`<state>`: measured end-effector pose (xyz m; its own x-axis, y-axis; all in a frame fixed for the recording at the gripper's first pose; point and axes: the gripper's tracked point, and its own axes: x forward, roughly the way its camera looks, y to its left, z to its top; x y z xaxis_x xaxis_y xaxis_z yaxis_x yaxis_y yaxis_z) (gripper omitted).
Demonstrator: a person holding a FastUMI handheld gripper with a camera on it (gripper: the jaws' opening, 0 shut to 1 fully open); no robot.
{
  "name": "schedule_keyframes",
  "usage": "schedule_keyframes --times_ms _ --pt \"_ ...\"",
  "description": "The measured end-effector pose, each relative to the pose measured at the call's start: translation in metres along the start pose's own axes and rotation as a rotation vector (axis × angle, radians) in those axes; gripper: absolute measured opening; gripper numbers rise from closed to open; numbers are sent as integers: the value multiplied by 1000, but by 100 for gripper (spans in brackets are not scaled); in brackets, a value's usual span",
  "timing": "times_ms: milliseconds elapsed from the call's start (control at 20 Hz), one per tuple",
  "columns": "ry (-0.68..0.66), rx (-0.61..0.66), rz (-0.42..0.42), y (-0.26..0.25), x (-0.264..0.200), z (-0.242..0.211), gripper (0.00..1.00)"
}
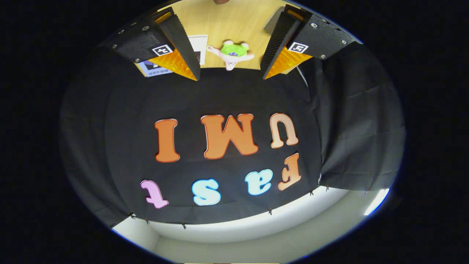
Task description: Open the storage box then place both shoes into the box .Put the left shoe in first, then the right shoe, with the right side of both shoes facing outward in a uniform manner.
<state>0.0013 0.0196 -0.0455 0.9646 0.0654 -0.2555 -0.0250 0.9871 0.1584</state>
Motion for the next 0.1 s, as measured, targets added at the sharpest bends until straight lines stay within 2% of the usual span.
schedule_keyframes --times_ms 100 --pt "-52 -19 -26 -16 -9 13 98"
